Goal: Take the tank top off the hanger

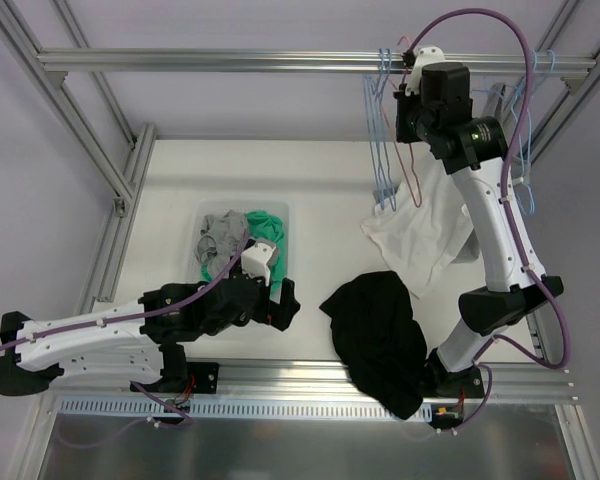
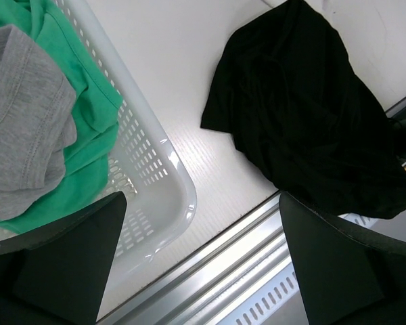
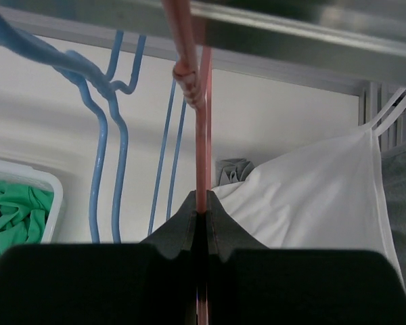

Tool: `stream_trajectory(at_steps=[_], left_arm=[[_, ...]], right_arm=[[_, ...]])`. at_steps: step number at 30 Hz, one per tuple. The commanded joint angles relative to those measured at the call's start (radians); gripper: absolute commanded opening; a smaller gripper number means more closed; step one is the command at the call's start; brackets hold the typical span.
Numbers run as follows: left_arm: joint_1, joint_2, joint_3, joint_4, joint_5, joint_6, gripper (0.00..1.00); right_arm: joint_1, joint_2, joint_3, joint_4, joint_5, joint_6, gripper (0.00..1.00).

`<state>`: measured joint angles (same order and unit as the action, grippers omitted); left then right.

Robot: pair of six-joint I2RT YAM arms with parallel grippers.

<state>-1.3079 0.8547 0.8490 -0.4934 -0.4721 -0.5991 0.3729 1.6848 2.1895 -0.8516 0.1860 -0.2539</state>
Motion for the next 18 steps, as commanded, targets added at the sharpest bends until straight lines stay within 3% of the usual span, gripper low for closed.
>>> stream_trajectory(at_steps=[1,11,12,14,16,18], left_arm=[[-0.001,0.024,-0.001,-0.002,0.023,-0.027,0.99],[-0.002,0.000,-0.018,-0.002,0.033,-0.044,0.99],[-0.002,0.001,-0.016,-0.004,0.033,-0.044,0.99],[-0.002,0.009,-0.008,-0.004,0.030,-0.041,0.99],[-0.002,0.030,0.010,-0.001,0.032,-0.038,0.99],[-0.002,0.052,0.037,-0.001,0.035,-0.031,0.99]], right_arm=[[0.000,-0.014,-0.043,0.045,0.029,0.030,0.00],[0.001,-0.068,-0.195,0.082,-0.032,0.079,0.01],[0.001,-0.080,-0.204,0.085,-0.046,0.082,0.04],[0.001,-0.099,-0.224,0.092,-0.069,0.094,0.29],[0.000,-0.141,-0.241,0.097,-0.065,0.099,0.47],[0.000,-0.178,-0.269,0.100,-0.053,0.097,0.49]])
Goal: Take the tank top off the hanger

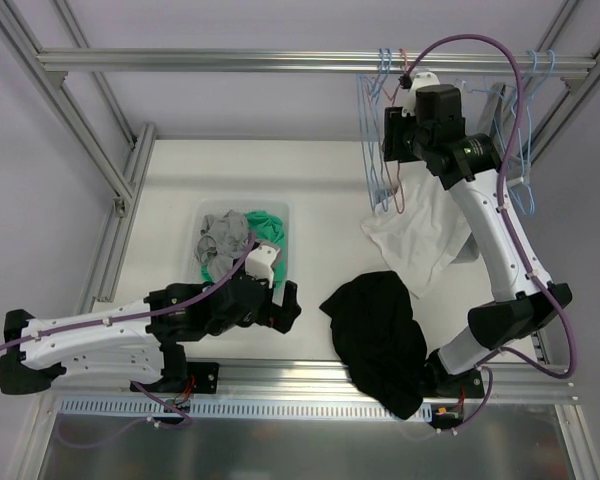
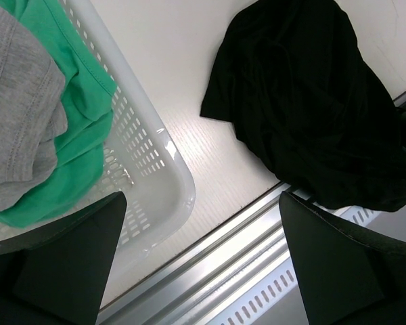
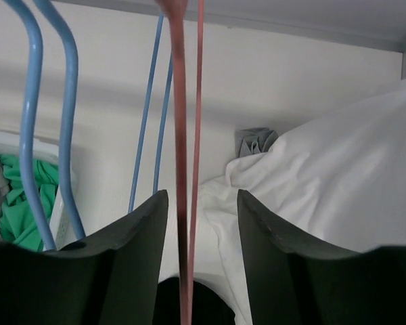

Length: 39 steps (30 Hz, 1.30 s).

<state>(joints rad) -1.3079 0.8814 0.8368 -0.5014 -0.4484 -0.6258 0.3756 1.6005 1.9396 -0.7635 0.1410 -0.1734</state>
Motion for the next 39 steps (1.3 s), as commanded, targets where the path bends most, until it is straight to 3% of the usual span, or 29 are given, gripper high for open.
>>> stream_trajectory(at_steps=[1,6,9,11,12,16,22,29,32,38,39], left_arm=[[-0.002,0.039,0.061,0.009,0.011,-0.002,0.99],[-0.004,0.171,0.165,0.020,0.013,0.023,0.99],[-0.007,0.287,0.248,0.032,0.033,0.057,0.99],[-0.013,0.391,0.294,0.044,0.060,0.099,0.99],[-0.022,0.430,0.341,0.050,0.079,0.129,0.99],[-0.054,0.669,0.478,0.055,0.171,0.317,0.99],[-0.051,0.963,0.692,0.055,0.269,0.354,0.99],[-0.059,1.211,0.855,0.058,0.384,0.386,0.99],[-0.062,1.272,0.871,0.060,0.427,0.379,0.99],[-0.063,1.354,0.812,0.060,0.376,0.295,0.99],[-0.065,1.360,0.806,0.060,0.370,0.270,0.95]], right_arm=[[-0.009,-0.114,-0.028,0.015,-0.006,0.015,0.50],[-0.040,-0.287,-0.105,0.015,-0.012,0.008,0.61],[-0.079,-0.424,-0.183,0.007,-0.026,0.008,0.75],[-0.112,-0.505,-0.237,-0.006,-0.040,0.006,0.98],[-0.125,-0.595,-0.267,-0.014,-0.062,0.008,0.99],[-0.158,-0.845,-0.480,-0.066,-0.154,0.020,0.99],[-0.156,-1.106,-0.580,-0.189,-0.257,0.026,1.00],[-0.155,-1.243,-0.576,-0.281,-0.291,0.014,0.99],[-0.156,-1.261,-0.577,-0.306,-0.319,-0.003,1.00],[-0.155,-1.292,-0.570,-0.307,-0.392,-0.003,1.00],[-0.156,-1.298,-0.565,-0.306,-0.399,-0.003,0.99]])
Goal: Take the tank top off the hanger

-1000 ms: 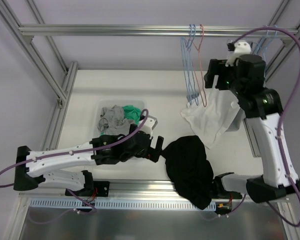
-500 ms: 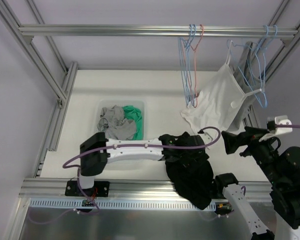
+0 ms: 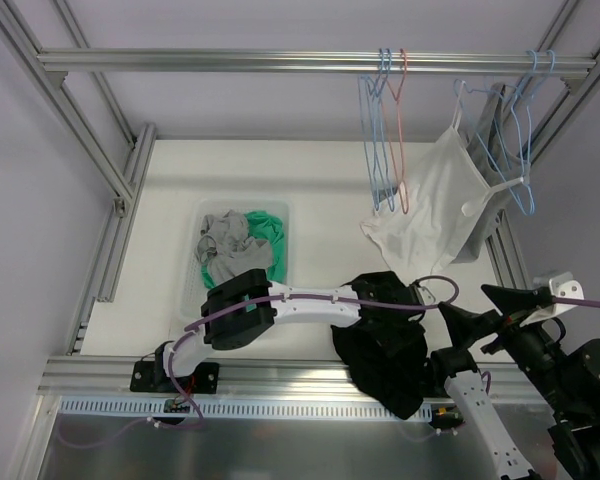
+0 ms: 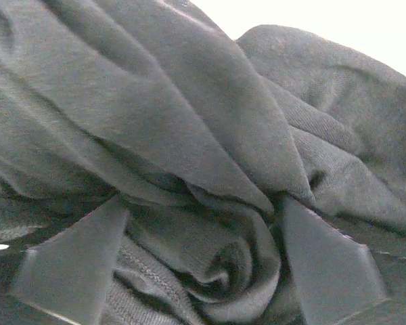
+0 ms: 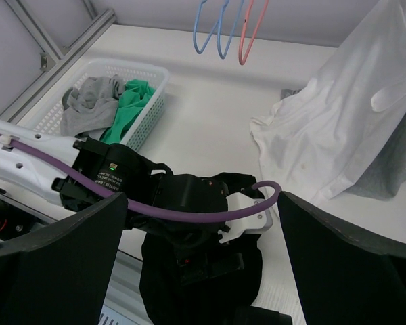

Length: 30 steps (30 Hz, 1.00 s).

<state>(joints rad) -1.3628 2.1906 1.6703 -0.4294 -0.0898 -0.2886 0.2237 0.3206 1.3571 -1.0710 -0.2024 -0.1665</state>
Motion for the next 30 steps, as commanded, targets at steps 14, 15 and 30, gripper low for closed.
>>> stream_trajectory(at_steps=[14,15,30], left_arm=[[-0.013,-0.112,-0.245,-0.016,-0.272,-0.296,0.00],[-0.012,-0.155,-0.266,-0.016,-0.303,-0.313,0.00],[-0.015,-0.837,-0.290,-0.060,-0.721,-0.192,0.00]], right_arm=[[-0.003,-0.069,0.076,0.005,-0.049,-0.019,1.00],[-0.003,-0.069,0.074,0.006,-0.049,-0.019,1.00],[-0.001,-0.057,0.073,0.019,-0.022,-0.021,1.00]])
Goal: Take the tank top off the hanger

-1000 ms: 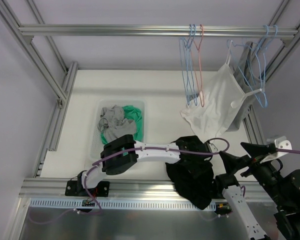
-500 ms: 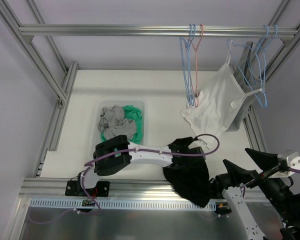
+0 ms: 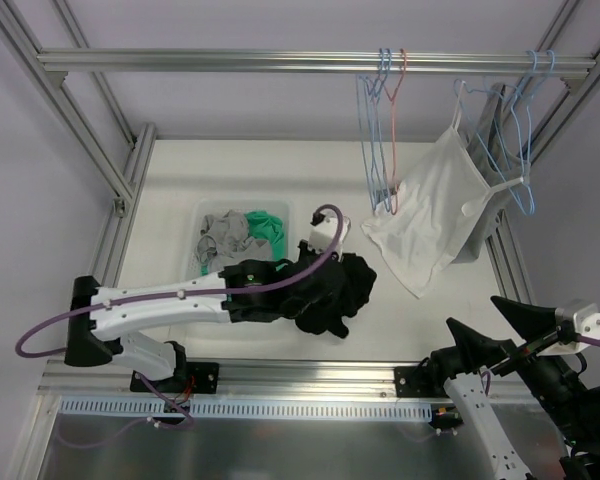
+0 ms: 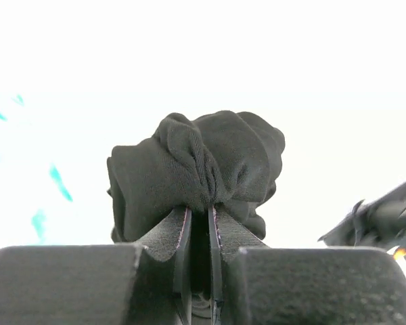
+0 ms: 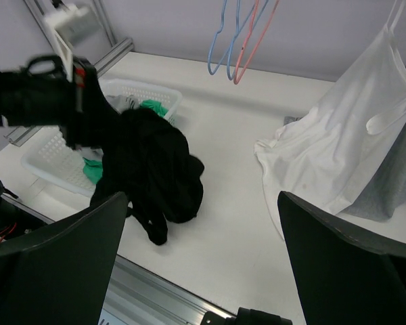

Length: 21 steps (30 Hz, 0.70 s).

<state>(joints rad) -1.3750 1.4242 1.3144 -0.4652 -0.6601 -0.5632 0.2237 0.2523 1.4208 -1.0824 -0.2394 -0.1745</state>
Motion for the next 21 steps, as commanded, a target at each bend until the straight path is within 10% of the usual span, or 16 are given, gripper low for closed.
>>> stream_trajectory(at_steps=[1,11,21], left_arm=[[0.002,-0.082,0.109,-0.032,-0.167,0.106,0.00],[0.211,-0.153,0.367,-0.076,-0.176,0.328,0.00],[0.595,-0.191,0.286,-0.090,0.125,0.280,0.00]], right_arm=[[-0.001,0.011,0.009,0.032,0.015,-0.011,1.00],[-0.003,0.019,-0.010,0.044,0.025,-0.010,0.99],[0.000,0.015,-0.043,0.070,0.015,-0.008,0.99]])
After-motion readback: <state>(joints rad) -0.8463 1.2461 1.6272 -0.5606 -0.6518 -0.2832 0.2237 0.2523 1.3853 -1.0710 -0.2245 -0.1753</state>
